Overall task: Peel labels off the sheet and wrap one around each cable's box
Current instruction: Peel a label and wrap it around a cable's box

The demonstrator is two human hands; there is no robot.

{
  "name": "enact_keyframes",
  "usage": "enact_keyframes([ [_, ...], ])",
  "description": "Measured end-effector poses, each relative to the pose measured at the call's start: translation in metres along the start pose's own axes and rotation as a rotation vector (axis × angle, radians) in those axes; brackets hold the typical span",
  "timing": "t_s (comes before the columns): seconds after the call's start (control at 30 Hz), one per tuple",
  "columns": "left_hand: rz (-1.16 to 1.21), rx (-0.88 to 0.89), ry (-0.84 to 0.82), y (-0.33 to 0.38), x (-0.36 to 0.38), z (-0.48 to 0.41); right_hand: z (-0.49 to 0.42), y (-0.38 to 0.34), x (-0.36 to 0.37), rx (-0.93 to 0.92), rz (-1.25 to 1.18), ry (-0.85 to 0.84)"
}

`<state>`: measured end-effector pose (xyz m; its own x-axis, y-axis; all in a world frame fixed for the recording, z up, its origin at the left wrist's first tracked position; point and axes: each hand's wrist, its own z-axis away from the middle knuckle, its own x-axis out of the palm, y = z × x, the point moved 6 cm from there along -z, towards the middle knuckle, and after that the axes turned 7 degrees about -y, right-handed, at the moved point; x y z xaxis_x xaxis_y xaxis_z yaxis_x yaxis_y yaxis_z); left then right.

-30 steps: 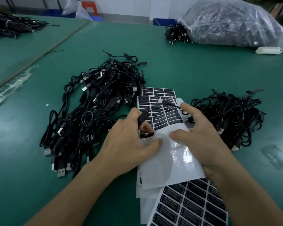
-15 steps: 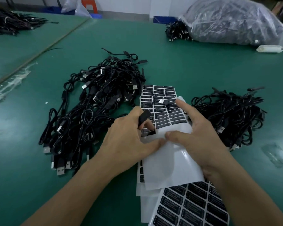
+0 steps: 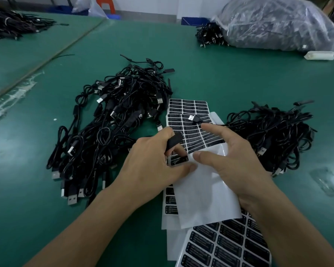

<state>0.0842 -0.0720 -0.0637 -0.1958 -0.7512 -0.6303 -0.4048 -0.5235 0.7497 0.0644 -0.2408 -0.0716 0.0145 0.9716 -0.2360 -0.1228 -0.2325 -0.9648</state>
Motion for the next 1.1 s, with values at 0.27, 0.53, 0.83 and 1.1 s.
enact_keyframes([
  [0.27, 0.032, 0.008, 0.019, 0.003, 0.002, 0.000, -0.001, 0.003, 0.000, -0.033, 0.013, 0.007],
  [0.53, 0.184, -0.035, 0.042, -0.002, 0.001, -0.001, -0.001, 0.005, 0.001, -0.035, 0.031, 0.030],
  [0.83, 0.204, -0.066, 0.065, 0.000, 0.001, -0.001, -0.001, 0.006, 0.003, -0.036, 0.039, 0.037],
  [1.1, 0.213, -0.093, 0.135, -0.009, -0.002, -0.001, 0.000, 0.006, 0.000, -0.055, 0.145, 0.068],
])
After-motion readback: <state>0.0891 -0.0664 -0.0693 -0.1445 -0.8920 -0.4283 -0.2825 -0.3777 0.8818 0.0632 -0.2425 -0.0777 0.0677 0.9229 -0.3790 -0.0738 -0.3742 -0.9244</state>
